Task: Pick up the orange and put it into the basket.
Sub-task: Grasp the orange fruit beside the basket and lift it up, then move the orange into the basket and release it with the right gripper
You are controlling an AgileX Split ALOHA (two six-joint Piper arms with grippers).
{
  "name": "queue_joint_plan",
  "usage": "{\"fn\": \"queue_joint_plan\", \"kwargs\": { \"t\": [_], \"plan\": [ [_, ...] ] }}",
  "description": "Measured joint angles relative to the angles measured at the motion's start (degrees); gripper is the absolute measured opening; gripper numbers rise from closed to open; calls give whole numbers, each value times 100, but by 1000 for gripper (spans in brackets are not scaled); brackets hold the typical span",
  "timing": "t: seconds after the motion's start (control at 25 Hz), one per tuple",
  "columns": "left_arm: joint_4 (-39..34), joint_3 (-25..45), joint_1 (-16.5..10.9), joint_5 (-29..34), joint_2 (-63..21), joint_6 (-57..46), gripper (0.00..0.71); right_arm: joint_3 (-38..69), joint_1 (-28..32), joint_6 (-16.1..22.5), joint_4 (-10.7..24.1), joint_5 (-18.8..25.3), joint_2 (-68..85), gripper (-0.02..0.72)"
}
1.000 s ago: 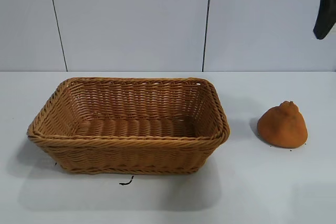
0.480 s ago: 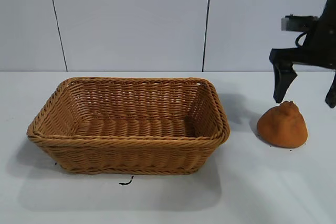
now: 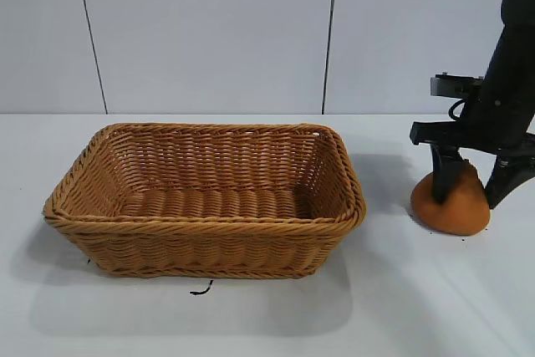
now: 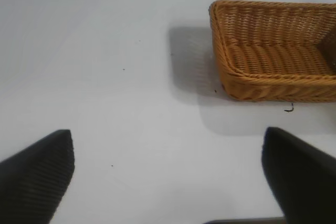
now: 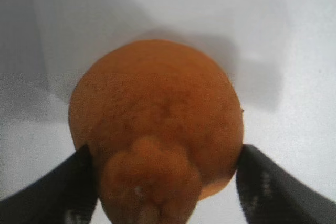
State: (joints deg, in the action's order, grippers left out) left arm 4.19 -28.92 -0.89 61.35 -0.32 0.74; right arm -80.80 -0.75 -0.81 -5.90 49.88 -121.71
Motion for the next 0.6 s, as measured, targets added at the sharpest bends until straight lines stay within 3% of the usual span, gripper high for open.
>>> {"fn": "queue_joint_plan", "kwargs": {
  "t": [0.08,0.12,0.32,0.6],
  "plan": [
    [0,0,0,0,0,0,696,-19,0,-44,0,14,43,70],
    [0,0,0,0,0,0,696,-51,0,-81,0,33,85,43],
    [0,0,0,0,0,0,696,-515,0,-127,32,522,455,43],
    [0,0,0,0,0,0,696,-1759,0,-129,22,1696,885,43]
  ]
}}
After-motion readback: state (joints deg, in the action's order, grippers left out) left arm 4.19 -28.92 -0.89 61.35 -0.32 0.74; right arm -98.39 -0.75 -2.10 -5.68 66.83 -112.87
